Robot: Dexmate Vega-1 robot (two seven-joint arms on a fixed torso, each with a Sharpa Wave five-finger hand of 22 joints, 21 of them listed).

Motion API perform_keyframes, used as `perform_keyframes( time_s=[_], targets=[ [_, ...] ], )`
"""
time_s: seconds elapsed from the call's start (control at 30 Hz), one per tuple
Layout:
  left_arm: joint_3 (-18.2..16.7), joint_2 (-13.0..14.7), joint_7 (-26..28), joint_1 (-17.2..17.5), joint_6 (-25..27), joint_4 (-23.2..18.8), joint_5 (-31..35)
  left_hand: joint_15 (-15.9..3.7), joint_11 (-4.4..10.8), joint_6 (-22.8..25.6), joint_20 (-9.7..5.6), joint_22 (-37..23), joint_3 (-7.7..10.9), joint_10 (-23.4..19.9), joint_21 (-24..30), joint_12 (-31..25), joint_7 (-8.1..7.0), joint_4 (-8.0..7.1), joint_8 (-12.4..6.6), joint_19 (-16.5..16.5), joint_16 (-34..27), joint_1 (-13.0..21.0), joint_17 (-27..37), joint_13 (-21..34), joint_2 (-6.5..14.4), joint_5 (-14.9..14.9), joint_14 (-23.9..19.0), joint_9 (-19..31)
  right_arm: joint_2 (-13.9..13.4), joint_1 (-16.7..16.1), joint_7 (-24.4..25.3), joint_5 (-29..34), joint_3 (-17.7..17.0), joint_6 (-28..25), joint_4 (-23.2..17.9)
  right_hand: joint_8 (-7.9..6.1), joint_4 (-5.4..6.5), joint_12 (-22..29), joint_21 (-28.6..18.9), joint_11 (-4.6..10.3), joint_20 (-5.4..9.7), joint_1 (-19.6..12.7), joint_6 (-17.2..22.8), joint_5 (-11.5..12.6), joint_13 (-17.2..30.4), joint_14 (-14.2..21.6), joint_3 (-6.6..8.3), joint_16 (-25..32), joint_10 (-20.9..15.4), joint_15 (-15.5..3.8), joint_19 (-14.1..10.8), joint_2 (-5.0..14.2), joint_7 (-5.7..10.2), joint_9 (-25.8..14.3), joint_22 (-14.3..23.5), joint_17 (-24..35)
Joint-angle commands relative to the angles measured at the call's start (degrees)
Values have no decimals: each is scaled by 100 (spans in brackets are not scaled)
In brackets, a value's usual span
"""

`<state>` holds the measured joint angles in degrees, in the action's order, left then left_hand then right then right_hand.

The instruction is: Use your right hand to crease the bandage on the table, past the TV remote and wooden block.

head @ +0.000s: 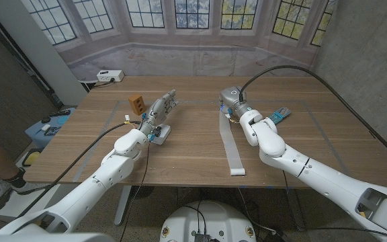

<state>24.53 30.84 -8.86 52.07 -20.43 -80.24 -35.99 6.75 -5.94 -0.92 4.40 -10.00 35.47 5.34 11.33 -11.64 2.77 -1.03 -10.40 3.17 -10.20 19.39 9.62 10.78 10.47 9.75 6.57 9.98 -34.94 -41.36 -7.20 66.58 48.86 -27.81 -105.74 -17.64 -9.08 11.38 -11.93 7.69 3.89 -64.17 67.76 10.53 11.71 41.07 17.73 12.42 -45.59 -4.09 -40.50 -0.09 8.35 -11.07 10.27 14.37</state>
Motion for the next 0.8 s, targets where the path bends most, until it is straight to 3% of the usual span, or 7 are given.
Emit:
perform_keyframes(
  time_s=[0.03,0.8],
  targets=[
    [22,-81,-132,-111,-73,252,-42,29,-21,-5,15,-12,8,31,-4,-2,21,33,-13,-28,0,79,15,16,-2,26,31,29,200,-164,-357,487,114,-1034,-145,-38,-5,-19,-33,-52,237,27,65,18,12,44,50,-21,-4,-820,23,-8,-112,-11,11,-5],
    [104,-205,-275,-306,-98,479,-21,33,-24,1,14,-12,0,23,-2,-9,16,48,-14,-28,-6,102,14,15,-2,27,27,29,389,-414,-835,1311,168,-1600,-337,4,2,-24,-41,-182,106,74,72,-1,4,56,122,-17,25,-721,5,-19,-211,-7,12,-19]
  ],
)
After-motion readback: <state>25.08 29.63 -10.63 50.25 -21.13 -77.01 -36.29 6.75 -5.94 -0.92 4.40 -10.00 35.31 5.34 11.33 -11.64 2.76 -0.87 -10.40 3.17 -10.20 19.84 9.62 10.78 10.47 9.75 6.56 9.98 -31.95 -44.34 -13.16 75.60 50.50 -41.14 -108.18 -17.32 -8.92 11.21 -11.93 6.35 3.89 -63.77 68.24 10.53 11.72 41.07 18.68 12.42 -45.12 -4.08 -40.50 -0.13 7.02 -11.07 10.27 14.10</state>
